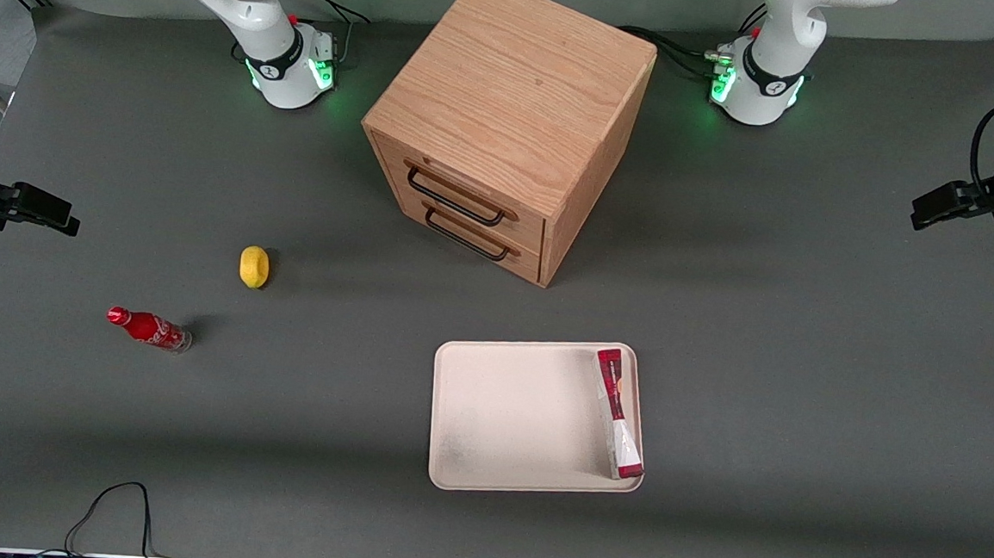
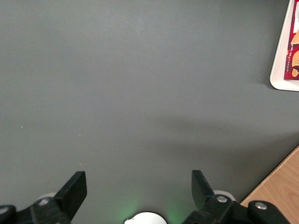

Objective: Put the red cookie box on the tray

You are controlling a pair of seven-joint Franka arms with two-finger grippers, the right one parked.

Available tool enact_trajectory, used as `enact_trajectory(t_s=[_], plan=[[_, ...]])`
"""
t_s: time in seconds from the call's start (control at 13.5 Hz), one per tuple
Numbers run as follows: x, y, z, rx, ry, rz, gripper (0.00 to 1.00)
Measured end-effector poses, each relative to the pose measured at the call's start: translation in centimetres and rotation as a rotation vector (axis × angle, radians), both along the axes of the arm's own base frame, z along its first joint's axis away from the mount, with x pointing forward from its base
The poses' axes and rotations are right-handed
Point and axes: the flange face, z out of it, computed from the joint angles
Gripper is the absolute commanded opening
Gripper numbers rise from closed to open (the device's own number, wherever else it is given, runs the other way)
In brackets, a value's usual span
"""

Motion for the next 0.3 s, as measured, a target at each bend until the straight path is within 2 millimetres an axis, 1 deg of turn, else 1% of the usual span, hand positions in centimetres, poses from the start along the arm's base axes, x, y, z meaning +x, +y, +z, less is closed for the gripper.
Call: enact_trajectory(t_s=[0.3], plan=[[-0.41, -0.19, 0.43, -0.001, 0.027, -0.001, 1.0]])
